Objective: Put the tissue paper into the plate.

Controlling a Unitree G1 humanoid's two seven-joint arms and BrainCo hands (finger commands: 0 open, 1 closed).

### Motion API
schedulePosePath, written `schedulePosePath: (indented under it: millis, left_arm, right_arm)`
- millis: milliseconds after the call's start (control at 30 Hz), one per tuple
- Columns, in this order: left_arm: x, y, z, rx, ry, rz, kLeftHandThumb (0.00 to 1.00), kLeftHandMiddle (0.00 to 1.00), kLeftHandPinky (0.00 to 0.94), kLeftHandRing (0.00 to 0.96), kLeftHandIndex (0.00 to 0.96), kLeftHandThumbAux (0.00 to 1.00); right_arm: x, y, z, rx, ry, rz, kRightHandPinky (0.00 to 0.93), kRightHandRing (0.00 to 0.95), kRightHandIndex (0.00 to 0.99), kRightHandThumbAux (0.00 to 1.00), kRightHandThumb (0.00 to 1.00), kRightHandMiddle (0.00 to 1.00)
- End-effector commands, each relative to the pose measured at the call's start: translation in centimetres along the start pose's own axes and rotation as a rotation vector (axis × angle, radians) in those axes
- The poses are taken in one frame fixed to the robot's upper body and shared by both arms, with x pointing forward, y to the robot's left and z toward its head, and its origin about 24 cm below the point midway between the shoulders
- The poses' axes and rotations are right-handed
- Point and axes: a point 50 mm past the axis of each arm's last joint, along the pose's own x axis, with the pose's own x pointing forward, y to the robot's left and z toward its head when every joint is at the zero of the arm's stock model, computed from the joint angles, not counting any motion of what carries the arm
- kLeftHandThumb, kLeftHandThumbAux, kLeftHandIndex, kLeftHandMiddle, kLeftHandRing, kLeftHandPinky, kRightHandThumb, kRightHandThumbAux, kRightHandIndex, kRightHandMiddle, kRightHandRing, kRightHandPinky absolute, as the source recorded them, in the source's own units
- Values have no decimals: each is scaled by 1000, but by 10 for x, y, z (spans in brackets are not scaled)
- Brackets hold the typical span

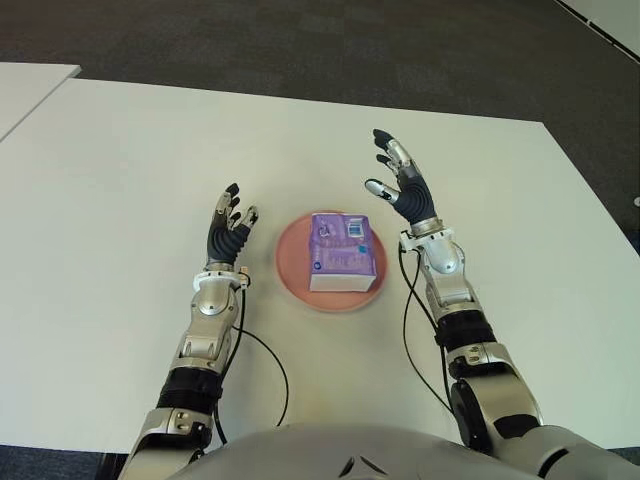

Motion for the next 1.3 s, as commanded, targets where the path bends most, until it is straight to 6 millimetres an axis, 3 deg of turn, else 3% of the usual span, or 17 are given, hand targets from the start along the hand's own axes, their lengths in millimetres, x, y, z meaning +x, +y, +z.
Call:
schedulePosePath:
  millis: [33,167,433,633,1300]
  left_arm:
    - [-3,-3,4,-8,5,-15,0,0,0,0,0,622]
    - [0,5,-4,10,30,-18,0,0,0,0,0,611]
    - [-3,2,0,11,28,-26,0,0,0,0,0,603]
    - [-7,0,4,3,26,-17,0,0,0,0,0,612]
    - [-10,6,3,45,47,4,0,0,0,0,0,600]
  right_arm:
    - [-21,-3,-13,72,62,-114,0,0,0,502,14,0]
    - [-38,-7,-23,131,102,-218,0,0,0,542,2,0]
    - [-46,-8,-36,188,140,-330,0,0,0,574,0,0]
    - [-64,-2,-60,220,260,-454,0,0,0,589,0,0]
    - [-100,-5,-76,183,405,-605,0,0,0,646,0,0]
